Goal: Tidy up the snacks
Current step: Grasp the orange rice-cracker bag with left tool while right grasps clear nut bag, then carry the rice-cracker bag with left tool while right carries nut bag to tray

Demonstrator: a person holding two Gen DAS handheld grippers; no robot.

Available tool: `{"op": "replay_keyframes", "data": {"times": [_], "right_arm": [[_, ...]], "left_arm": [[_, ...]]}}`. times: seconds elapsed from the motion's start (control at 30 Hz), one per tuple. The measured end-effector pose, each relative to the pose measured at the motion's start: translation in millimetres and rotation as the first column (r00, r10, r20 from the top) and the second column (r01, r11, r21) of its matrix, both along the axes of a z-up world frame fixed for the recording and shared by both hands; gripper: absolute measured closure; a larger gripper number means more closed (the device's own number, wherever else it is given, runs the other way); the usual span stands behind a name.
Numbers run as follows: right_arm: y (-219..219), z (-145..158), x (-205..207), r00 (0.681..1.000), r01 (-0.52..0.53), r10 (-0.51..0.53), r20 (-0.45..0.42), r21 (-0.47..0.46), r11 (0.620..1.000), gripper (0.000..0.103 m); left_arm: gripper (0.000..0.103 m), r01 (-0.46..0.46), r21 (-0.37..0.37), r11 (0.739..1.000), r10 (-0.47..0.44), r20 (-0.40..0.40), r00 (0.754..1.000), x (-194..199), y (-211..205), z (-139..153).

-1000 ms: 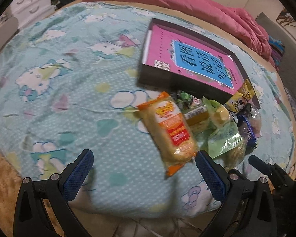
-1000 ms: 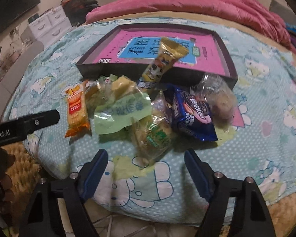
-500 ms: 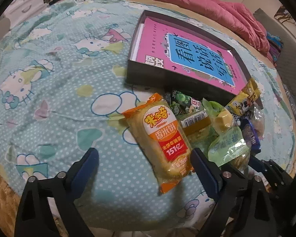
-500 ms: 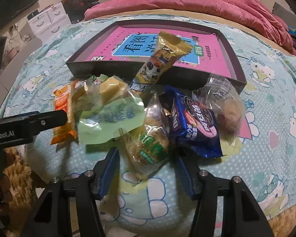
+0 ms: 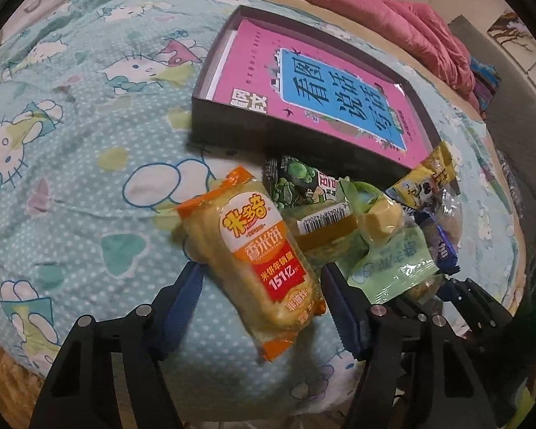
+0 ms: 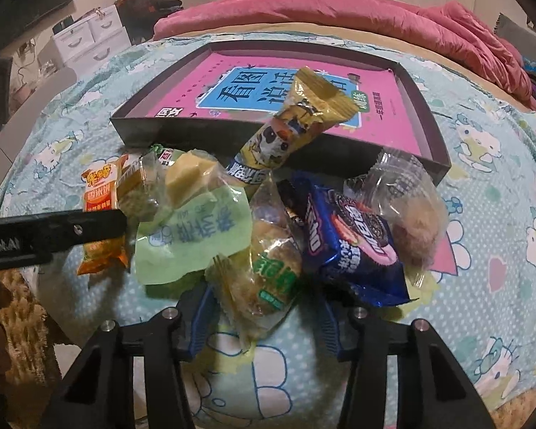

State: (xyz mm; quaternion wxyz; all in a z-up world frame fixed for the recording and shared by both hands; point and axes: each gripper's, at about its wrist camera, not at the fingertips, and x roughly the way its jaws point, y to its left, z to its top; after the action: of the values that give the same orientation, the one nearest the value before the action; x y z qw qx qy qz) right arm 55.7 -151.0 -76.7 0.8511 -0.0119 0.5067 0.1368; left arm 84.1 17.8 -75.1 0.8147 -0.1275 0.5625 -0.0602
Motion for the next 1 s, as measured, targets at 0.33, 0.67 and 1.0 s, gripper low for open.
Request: {"op": "replay_keyframes", "data": {"times": [0.33, 0.67, 1.0], "right_arm": [[-10.8, 2.1, -0.4, 1.0, 0.019, -0.018, -0.014, 0.072, 0.997, 0.055], [-25.5, 9.1, -2.8, 0.998, 0.054, -0.05, -0.025, 0.176, 0.983, 0.057], [-40.3, 28.1, -11.6, 0.998, 0.061, -0.067, 0.007, 0.312, 0.948, 0.06]], "left_arm": [[0.049, -0.013, -0.066, 0.998, 0.012, -0.014, 1.0, 3.9, 13.2, -8.3], [0.075, -0.059, -0.193, 0.979, 0.057, -0.02, 0.998, 2.4, 45.9, -13.7], [0.079, 0.01, -0.188, 0.982, 0.004, 0.073, 0.997, -17.1, 49.1, 16.4]]}}
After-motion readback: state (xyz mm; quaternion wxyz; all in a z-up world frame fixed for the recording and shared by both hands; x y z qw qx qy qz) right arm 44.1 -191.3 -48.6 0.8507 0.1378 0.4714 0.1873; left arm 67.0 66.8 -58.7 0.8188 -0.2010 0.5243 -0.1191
